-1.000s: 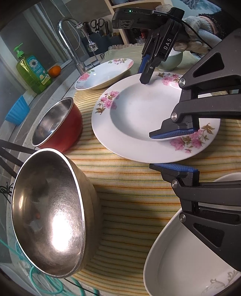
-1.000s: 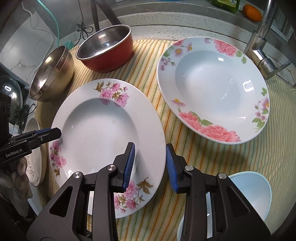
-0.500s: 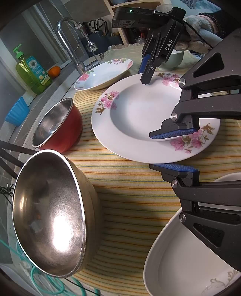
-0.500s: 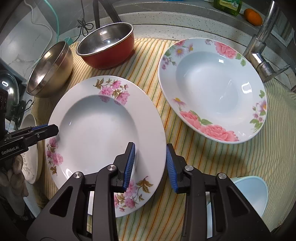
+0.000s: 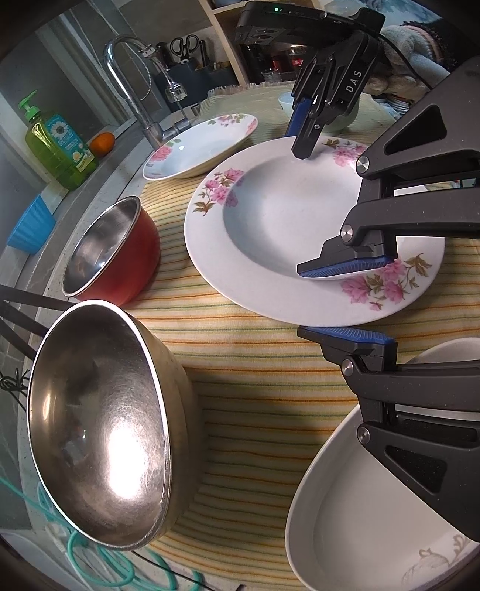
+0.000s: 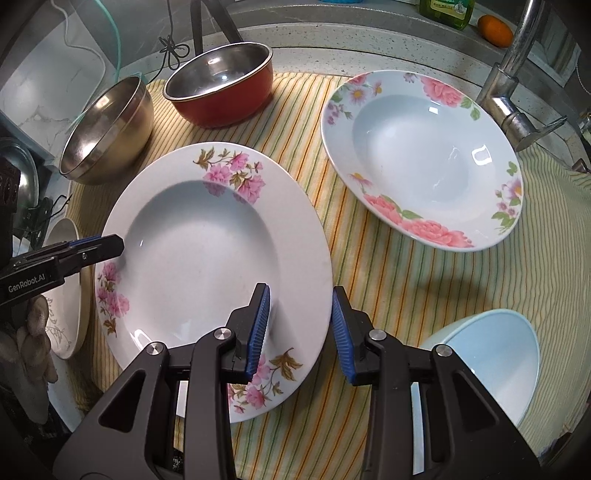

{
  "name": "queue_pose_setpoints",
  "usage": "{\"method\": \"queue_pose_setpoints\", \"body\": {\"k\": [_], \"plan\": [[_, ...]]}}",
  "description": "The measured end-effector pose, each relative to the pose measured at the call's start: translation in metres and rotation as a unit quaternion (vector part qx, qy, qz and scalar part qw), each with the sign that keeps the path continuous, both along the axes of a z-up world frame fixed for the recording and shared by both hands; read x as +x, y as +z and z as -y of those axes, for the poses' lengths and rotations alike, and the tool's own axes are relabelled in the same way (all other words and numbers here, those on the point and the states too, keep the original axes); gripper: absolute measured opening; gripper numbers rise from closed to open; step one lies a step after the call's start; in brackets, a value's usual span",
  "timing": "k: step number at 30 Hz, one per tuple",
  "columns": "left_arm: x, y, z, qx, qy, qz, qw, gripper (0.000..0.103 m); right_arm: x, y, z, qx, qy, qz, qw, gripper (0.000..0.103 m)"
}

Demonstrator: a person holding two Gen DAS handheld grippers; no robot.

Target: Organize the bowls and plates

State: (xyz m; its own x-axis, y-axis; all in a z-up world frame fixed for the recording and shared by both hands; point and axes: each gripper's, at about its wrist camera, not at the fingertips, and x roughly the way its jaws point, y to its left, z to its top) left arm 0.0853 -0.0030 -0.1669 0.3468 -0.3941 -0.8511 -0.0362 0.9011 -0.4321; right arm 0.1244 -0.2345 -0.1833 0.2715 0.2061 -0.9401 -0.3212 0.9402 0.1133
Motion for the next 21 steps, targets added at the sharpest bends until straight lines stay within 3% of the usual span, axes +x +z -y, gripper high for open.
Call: {"method": "queue_pose_setpoints", "body": {"k": [21], "plan": [[0.001,0.0,0.002,0.016,-0.026,0.005,0.9995,0.028,-0.047,0.012,0.006,0.014,-0.044,-0.001,0.999,0.035]]}}
